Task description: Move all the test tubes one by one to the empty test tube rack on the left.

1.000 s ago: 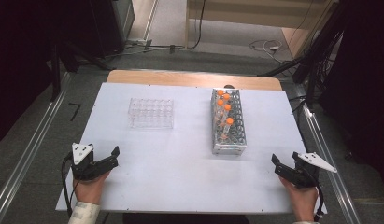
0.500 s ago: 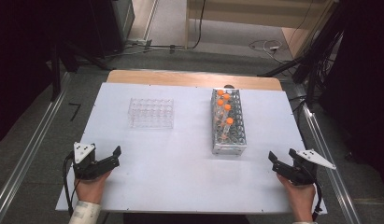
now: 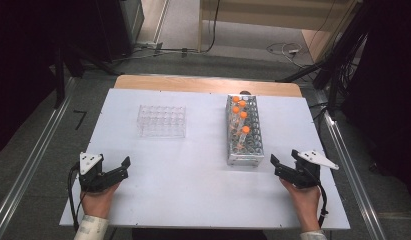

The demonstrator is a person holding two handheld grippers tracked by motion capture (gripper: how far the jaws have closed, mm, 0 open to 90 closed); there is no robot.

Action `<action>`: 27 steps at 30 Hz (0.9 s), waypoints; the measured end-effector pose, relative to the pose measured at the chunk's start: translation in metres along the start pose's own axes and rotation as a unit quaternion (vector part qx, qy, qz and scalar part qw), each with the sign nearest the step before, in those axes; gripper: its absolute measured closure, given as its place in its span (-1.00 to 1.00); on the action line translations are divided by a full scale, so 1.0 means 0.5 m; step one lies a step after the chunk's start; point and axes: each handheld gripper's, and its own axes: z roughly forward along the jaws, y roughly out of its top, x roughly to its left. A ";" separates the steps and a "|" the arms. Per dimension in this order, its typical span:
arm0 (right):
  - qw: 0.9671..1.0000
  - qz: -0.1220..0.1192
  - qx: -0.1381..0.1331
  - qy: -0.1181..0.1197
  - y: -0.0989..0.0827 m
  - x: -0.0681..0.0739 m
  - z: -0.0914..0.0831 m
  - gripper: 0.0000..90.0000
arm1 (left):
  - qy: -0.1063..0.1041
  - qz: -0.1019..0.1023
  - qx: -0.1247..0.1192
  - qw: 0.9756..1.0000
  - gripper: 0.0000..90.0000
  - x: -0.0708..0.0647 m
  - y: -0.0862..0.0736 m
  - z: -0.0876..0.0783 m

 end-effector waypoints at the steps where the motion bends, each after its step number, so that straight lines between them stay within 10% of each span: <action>1: 1.000 -0.003 -0.002 0.002 0.005 0.005 0.002 -0.60 | 0.000 0.000 0.000 1.000 -0.81 0.000 0.000 0.000; 27: 0.997 -0.053 -0.021 0.058 0.080 0.143 0.102 -0.12 | 0.002 0.007 -0.004 1.000 -0.81 0.000 0.001 -0.002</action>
